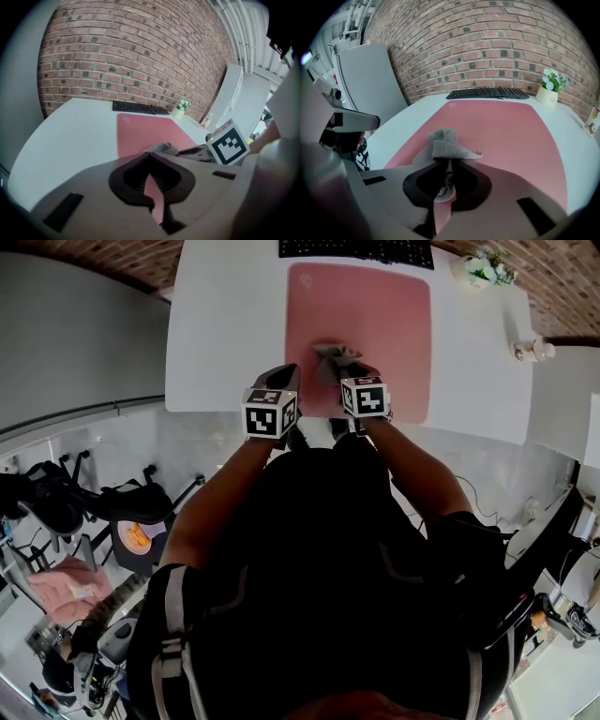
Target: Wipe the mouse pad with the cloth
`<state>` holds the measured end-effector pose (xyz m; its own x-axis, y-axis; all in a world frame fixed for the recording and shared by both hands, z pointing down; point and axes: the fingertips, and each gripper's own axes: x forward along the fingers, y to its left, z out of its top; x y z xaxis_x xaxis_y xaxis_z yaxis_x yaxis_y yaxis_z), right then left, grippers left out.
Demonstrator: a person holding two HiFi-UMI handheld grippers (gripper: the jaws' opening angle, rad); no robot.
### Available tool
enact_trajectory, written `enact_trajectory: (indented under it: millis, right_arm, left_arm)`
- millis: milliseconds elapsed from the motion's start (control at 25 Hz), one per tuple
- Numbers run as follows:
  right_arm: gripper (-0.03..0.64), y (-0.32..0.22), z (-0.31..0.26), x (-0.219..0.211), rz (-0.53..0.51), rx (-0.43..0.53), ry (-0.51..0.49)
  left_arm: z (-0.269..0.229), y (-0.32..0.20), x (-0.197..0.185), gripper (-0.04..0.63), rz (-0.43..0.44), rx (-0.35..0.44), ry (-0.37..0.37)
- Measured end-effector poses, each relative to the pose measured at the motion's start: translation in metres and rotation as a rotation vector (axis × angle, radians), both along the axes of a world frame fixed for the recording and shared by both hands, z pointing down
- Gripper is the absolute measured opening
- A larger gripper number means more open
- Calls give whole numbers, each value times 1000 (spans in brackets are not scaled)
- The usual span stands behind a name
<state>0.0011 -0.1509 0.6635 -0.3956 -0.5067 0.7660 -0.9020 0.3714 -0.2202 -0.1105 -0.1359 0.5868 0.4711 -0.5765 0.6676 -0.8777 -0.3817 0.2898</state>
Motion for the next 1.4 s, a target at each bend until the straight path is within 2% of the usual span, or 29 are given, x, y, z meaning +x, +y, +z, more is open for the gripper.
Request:
enact_trajectory:
  millis: [240,400,1000,1400]
  right_arm:
    - [33,2,2,33,69,-5,1]
    - [32,2,6,61,119,-14,15]
    - [34,11,8,177,314,-28,87]
    - [33,22,7,244,438,-46,172]
  left_arm:
    - [1,-3,29,3,59,-4,6]
    - [-1,-12,43,3,60,-24,33]
    - [-8,-22,94,3,193,4,16]
    - [-5,-20,109,3,205,2,27]
